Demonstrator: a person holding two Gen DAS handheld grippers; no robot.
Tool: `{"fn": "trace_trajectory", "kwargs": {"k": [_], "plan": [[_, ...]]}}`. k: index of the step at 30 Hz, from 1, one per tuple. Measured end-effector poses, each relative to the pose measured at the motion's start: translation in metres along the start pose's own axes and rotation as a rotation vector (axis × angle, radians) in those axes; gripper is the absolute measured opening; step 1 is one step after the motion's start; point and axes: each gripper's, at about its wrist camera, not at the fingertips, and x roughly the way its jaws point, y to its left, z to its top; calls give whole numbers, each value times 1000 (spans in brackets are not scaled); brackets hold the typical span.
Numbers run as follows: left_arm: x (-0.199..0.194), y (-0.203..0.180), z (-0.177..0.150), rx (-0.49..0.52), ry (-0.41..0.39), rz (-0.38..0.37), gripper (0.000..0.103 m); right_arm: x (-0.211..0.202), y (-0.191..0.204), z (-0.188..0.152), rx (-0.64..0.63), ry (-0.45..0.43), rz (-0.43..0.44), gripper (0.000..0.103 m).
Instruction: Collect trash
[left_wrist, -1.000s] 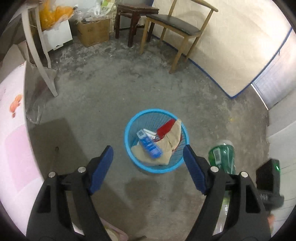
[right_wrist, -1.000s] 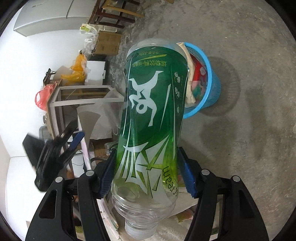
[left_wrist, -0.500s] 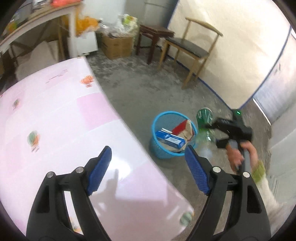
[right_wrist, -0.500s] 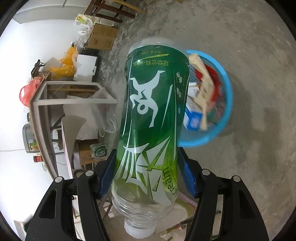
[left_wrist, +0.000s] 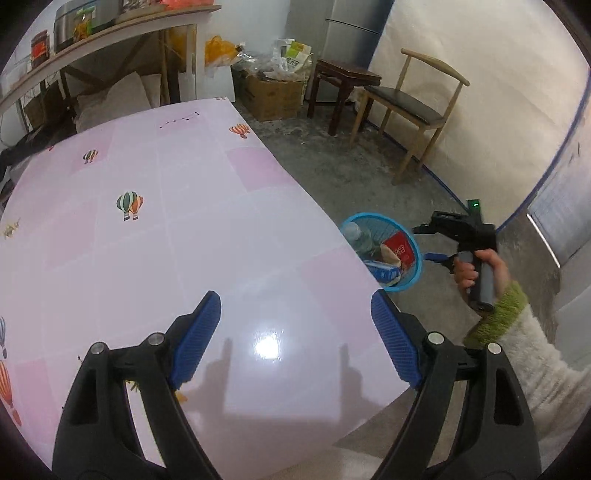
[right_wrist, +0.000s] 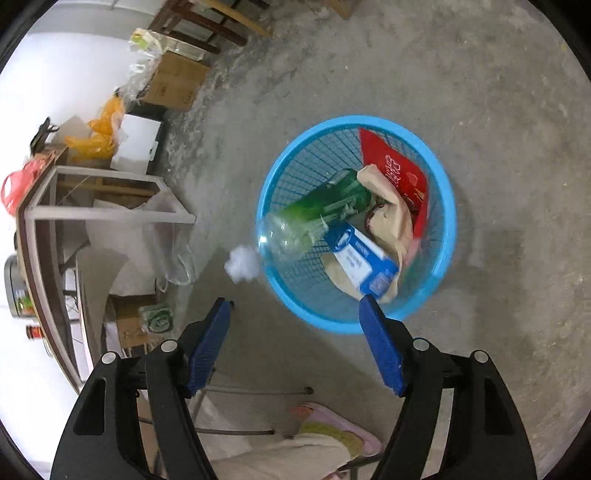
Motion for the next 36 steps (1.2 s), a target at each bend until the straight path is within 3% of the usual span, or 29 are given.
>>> {"fn": "trace_trajectory", "kwargs": {"k": [5, 7, 13, 16, 19, 24, 29, 36], "plan": [[-13, 0, -15, -1, -26, -4, 80, -66, 20, -45, -175, -127, -60, 70], [-20, 2, -20, -24, -42, -4, 84, -92, 36, -70, -276, -189, -102, 70], [-48, 12, -36, -101, -108, 56, 90, -166, 102, -153, -642, -409, -196, 90], [-69, 19, -44, -142, -165, 133, 92, -196, 133, -200, -809, -533, -185, 97], [-90, 23, -50, -186, -196, 191, 94, -214, 153, -241, -930, -612, -139, 97], [-112, 24, -61, -205, -214, 332, 94, -208, 176, -302, -1005, -558, -56, 97], [-127, 27, -80, -235, -223, 456, 94, -190, 192, -350, -1077, -525, -168, 97], [-117, 43, -103, -329, -110, 481, 94, -171, 183, -376, -1043, -477, -277, 97]]}}
